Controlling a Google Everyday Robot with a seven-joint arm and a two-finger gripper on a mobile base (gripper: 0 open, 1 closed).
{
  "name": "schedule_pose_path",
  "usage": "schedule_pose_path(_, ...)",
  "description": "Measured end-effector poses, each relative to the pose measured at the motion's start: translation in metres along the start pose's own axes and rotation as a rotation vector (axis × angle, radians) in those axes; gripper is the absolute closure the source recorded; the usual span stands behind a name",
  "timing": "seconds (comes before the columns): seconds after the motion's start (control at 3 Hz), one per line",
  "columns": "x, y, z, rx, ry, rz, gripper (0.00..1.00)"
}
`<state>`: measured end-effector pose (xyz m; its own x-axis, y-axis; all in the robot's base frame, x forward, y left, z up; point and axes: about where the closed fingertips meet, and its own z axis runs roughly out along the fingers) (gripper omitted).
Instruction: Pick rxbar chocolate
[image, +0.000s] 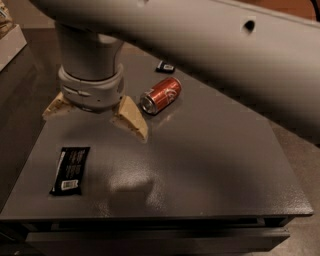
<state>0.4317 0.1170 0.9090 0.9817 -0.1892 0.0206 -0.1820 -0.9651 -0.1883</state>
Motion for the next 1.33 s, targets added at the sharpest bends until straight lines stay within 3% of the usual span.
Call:
schedule_pose_path(0.67, -0.012, -0.026, 0.023, -0.079, -0.029, -0.125, 0.00)
schedule_pose_path(1.33, -0.025, -0.033, 0.064, -0.138, -0.071, -0.175, 0.00)
